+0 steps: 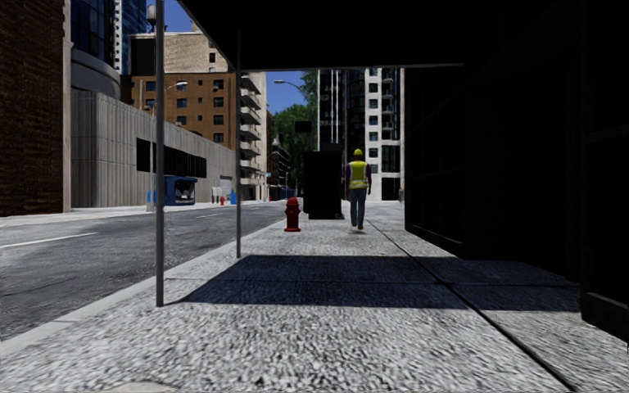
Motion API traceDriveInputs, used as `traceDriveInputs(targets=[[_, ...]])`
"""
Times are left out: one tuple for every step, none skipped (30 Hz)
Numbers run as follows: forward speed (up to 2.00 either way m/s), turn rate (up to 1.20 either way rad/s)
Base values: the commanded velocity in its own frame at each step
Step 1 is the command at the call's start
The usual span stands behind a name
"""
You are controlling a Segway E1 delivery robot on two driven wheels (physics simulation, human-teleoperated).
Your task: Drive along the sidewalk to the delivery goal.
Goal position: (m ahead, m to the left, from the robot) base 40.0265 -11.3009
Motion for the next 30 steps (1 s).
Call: traceDriveInputs(targets=[[1.21,0.37],[1.21,0.37],[1.19,0.32],[1.25,0.28],[1.34,0.25],[1.34,0.25],[1.39,0.0],[1.45,0.0],[1.45,0.0],[1.48,0.0],[1.52,0.0],[1.54,0.0],[1.54,0.0],[1.54,0.0],[1.55,0.0],[1.55,0.0],[1.55,0.0],[1.55,0.0],[1.61,0.0],[1.85,0.0],[1.85,0.0],[2.0,0.0],[2.0,0.0],[2.0,0.0],[2.0,0.0],[2.0,0.0],[2.0,0.0],[2.0,-0.15],[2.0,-0.15],[2.0,-0.24]])
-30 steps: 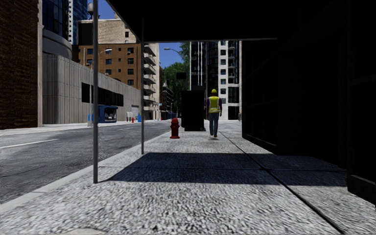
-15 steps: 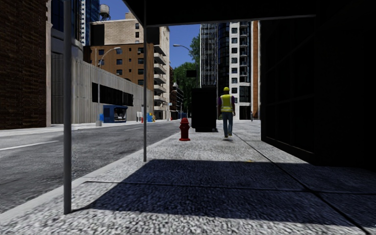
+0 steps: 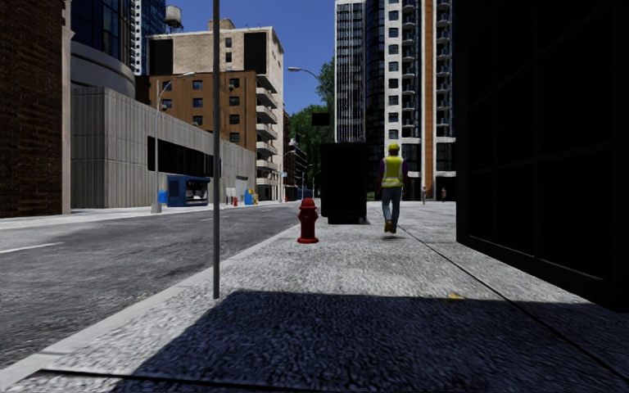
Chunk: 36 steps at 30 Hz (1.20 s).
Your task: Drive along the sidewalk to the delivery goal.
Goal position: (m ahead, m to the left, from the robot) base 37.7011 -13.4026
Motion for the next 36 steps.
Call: traceDriveInputs(targets=[[2.0,-0.27],[2.0,-0.27],[2.0,-0.27],[2.0,-0.27],[2.0,-0.27],[2.0,-0.27],[2.0,-0.27],[2.0,-0.27],[2.0,-0.27],[2.0,-0.27],[2.0,-0.27],[2.0,-0.27],[2.0,-0.27],[2.0,-0.27],[2.0,-0.27],[2.0,-0.27],[2.0,-0.27],[2.0,-0.27],[2.0,-0.27],[2.0,-0.27],[2.0,-0.27],[2.0,-0.27],[2.0,-0.27],[2.0,-0.27],[2.0,-0.27],[2.0,-0.27],[2.0,-0.27],[2.0,-0.27],[2.0,-0.27],[2.0,-0.27],[2.0,-0.27],[2.0,-0.27],[2.0,-0.27],[2.0,-0.27],[2.0,-0.28],[2.0,-0.28]])
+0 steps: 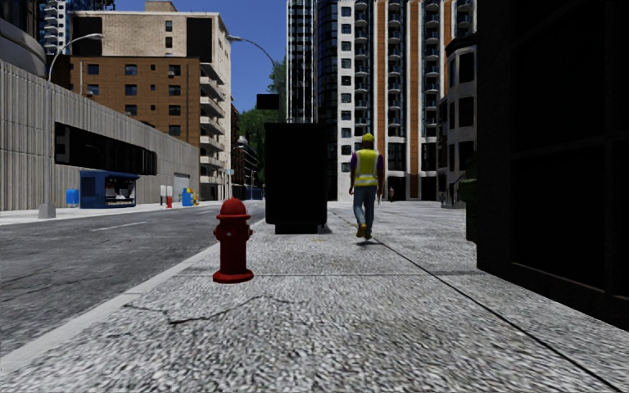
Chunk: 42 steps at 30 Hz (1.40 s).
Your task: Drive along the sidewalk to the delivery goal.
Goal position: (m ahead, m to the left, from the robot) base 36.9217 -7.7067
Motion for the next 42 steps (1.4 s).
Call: traceDriveInputs(targets=[[2.0,-0.28],[2.0,-0.28],[2.0,-0.28],[2.0,-0.28],[2.0,-0.28],[2.0,-0.28],[1.99,-0.28],[1.99,-0.28],[1.99,-0.28],[1.99,-0.28],[1.98,-0.28],[1.98,-0.28],[1.98,-0.28],[1.98,-0.28],[1.98,-0.28],[1.98,-0.29],[1.98,-0.29],[1.98,-0.29],[1.98,-0.29],[1.98,-0.29],[1.98,-0.29],[1.98,-0.3],[1.98,-0.3],[1.98,-0.31],[1.98,-0.31],[1.98,-0.31],[1.98,-0.31],[1.98,-0.31],[1.98,-0.31],[1.98,-0.31],[1.98,-0.31],[1.97,-0.32],[1.97,-0.32],[1.95,-0.32],[1.95,-0.33],[1.95,-0.36],[1.95,-0.36],[1.95,-0.37],[1.95,-0.37],[1.95,-0.37],[1.95,-0.37],[1.95,-0.37]])
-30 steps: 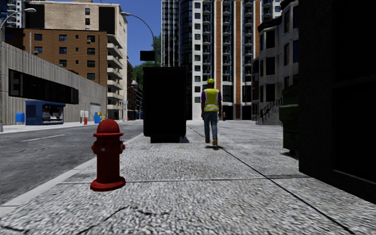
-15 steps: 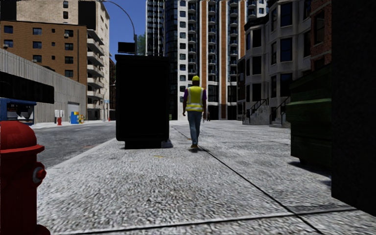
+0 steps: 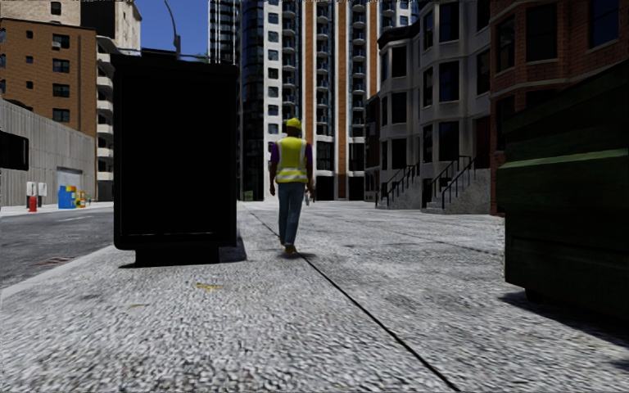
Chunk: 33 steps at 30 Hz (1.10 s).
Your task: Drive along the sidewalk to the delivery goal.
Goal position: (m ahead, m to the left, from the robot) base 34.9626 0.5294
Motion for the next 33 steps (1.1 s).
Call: traceDriveInputs(targets=[[1.94,-0.37],[1.94,-0.37],[1.94,-0.37],[1.94,-0.37],[1.94,-0.37],[1.94,-0.37],[1.94,-0.37],[1.94,-0.37],[1.94,-0.37],[1.94,-0.37],[1.94,-0.37],[1.94,-0.37],[1.94,-0.37],[1.94,-0.37],[1.94,-0.37],[1.94,-0.37],[1.94,-0.37],[1.94,-0.35],[1.94,-0.35],[1.94,-0.26],[1.94,-0.08],[1.94,-0.03],[1.94,-0.03],[1.94,-0.02],[1.94,-0.02],[1.93,-0.01],[1.93,-0.06],[1.93,-0.06],[1.93,-0.17],[1.93,-0.24],[1.93,-0.29],[1.93,-0.29],[1.93,-0.32]])
